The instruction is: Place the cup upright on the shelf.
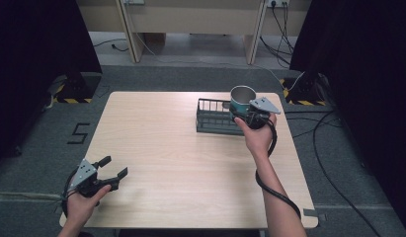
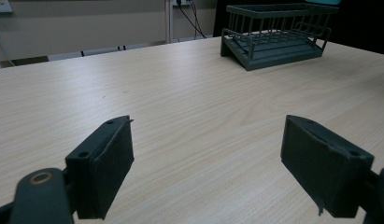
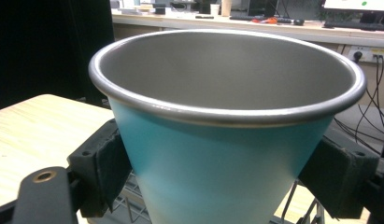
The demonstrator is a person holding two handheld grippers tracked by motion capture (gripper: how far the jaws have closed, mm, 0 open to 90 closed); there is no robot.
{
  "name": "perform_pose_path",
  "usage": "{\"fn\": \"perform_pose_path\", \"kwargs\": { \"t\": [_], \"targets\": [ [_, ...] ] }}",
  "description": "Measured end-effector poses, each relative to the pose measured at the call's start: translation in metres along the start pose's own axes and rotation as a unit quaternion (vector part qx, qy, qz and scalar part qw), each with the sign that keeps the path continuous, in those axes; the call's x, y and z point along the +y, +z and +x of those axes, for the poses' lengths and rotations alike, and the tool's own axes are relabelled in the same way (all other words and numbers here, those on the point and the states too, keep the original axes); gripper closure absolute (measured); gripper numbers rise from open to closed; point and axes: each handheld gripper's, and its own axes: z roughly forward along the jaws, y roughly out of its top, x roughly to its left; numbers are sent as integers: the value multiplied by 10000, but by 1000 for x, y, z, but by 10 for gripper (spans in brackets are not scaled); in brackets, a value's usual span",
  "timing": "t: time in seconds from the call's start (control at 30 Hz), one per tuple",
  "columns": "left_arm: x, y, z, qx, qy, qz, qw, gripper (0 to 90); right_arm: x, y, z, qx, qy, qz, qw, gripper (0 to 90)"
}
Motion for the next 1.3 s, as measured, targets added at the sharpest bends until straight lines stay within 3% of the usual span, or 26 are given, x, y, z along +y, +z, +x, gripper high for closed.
{"fn": "perform_pose_path", "kwargs": {
  "t": [1.3],
  "targets": [
    [0,0,0,-20,-7,-20,10000,164,9,39,-3,-172,174,208,9995,179]
  ]
}}
